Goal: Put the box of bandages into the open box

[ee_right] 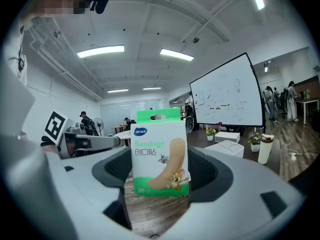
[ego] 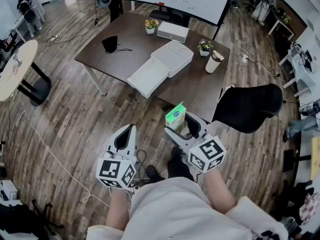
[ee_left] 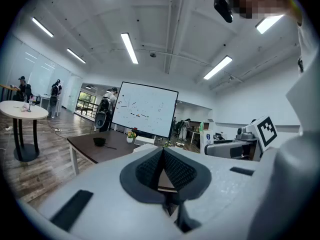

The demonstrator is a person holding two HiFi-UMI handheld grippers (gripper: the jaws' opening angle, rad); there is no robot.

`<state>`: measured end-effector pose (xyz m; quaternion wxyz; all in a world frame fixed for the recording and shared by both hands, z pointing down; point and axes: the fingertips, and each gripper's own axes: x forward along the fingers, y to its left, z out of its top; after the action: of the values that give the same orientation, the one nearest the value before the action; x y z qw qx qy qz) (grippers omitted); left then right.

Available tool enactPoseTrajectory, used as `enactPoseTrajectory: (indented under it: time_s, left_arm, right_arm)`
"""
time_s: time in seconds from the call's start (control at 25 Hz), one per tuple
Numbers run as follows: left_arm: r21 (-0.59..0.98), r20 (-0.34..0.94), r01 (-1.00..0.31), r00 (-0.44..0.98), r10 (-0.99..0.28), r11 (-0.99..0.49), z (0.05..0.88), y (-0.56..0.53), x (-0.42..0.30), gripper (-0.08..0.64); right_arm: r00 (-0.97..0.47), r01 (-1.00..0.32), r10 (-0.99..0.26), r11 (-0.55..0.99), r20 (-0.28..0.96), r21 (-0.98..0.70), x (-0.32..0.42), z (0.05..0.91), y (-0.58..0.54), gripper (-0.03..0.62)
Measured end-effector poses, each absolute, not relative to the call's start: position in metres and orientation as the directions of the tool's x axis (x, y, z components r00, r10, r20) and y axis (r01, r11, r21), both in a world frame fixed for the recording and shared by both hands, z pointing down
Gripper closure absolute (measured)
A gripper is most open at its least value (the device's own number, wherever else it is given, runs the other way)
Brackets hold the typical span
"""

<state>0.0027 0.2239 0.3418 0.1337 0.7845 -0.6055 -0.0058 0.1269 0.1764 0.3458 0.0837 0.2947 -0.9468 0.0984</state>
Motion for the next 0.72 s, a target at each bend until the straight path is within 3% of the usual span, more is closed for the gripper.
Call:
enactPoseTrajectory:
  time_s: [0.72]
  left_arm:
    - [0.275, 0.131, -0.933, 0.276, -0.952, -0.233, 0.343, 0.252, 0.007, 0.555]
  right_arm:
    - [-0.810, -0.584, -0.552, 0.789, 0.199, -0.192, 0.133, 0.349, 0.199, 0.238]
